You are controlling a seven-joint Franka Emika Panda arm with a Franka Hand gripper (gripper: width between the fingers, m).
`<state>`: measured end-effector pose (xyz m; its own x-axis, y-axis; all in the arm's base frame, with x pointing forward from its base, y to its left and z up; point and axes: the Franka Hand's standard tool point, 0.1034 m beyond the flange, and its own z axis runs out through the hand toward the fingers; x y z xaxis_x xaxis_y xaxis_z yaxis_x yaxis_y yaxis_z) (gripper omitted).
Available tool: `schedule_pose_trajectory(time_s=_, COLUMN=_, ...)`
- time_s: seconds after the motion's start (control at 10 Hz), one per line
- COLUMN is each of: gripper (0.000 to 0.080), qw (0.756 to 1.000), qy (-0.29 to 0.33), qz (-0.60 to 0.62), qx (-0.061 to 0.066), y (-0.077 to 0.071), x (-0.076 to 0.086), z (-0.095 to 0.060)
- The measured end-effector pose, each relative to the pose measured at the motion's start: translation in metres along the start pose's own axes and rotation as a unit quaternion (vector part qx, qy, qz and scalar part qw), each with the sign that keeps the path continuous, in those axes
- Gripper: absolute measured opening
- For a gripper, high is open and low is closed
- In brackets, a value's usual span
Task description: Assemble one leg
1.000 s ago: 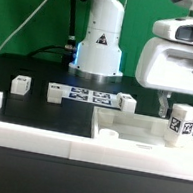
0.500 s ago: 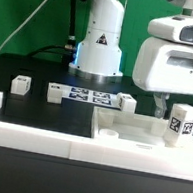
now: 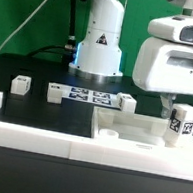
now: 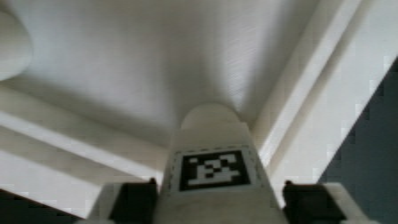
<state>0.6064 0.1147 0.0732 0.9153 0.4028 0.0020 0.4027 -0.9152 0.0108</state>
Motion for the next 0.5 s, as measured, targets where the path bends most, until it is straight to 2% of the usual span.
schedule_pose_trajectory(time_s=0.1, gripper=0.0291, qw=1.0, qy=0.0, qz=0.012, qx=0.0, y=-0.0001, x=0.0, z=0.0)
schedule_pose_trajectory(time_s=0.3, gripper=0.0291, qw=0.999, qy=0.0, qz=0.035, qx=0.0, y=-0.0003, x=0.0001, z=0.0)
schedule_pose_trajectory(time_s=0.5, gripper=0.0291, qw=0.993, qy=0.003, qz=0.119, qx=0.005, y=-0.0007, x=0.0002, z=0.0006)
